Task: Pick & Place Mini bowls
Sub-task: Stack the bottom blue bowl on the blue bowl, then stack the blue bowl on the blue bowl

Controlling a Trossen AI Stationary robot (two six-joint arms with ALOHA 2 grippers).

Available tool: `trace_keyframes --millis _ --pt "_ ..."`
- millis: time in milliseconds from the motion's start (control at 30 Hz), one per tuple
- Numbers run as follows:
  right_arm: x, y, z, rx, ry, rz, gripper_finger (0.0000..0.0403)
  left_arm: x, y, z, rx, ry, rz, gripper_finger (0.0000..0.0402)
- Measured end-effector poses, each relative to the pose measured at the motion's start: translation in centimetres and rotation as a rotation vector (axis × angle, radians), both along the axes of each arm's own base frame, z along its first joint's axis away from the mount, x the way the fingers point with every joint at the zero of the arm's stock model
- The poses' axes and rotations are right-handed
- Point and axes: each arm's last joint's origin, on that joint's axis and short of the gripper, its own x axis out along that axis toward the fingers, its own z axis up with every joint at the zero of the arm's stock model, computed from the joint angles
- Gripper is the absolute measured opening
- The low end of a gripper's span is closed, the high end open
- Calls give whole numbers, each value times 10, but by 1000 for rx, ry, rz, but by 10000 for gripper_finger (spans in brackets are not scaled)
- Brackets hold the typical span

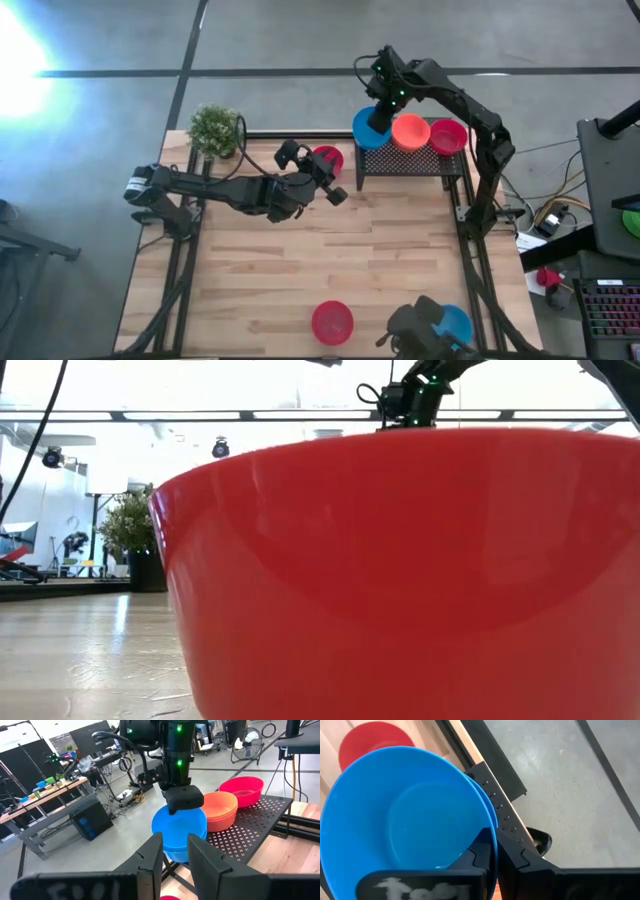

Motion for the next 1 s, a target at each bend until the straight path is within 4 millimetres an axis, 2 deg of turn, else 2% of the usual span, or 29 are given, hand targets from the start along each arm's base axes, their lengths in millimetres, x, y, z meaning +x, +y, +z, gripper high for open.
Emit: trace_keyframes --millis 333,700,833,1000 --pt "0 0 -1 1 -3 -7 17 0 0 0 0 0 0 84" --pt "0 -1 0 -7 0 -8 110 0 0 0 0 0 0 84" --pt "-1 1 7 -19 -16 -16 126 0 0 0 0 0 0 84" --pt "-4 3 22 -55 -52 -19 123 0 0 0 0 0 0 84"
